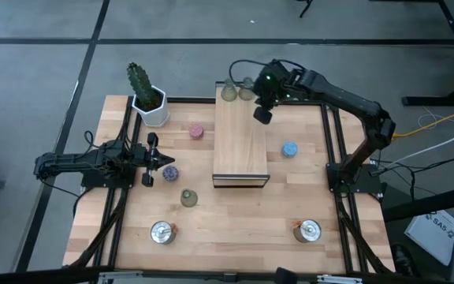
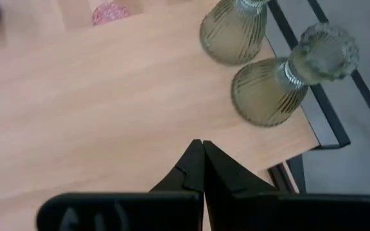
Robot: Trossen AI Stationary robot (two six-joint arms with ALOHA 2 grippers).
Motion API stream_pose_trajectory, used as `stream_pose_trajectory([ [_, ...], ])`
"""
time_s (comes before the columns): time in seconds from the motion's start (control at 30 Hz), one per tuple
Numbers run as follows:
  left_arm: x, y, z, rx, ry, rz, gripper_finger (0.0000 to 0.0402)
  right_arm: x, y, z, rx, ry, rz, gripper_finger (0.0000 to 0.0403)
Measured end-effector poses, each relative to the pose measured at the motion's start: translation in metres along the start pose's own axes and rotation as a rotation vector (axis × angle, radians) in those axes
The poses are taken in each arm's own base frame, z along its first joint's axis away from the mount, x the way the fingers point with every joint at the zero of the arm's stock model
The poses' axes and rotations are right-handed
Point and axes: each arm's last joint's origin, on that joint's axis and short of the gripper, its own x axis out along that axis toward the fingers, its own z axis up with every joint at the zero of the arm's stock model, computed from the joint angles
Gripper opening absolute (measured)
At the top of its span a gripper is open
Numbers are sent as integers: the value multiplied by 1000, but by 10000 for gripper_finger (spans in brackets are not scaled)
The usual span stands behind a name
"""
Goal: Pick & Place candle stick holders
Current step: Put the blue scented candle on the shelf
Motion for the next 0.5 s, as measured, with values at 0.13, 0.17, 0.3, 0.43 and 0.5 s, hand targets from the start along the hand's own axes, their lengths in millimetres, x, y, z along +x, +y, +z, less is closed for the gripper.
stream_pose_trajectory([
  [0.13,0,0,0,0,1,0,6,-5,1,-5,-1,34,6,0],
  [0.17,0,0,0,0,1,0,6,-6,1,-6,-1,43,8,0],
  [0.3,0,0,0,0,0,0,6,-10,4,-9,-6,63,15,0],
  [0.43,0,0,0,0,0,0,6,-8,10,-26,-17,78,24,0],
  [0.5,0,0,0,0,0,0,6,-9,13,-38,-12,99,29,0],
])
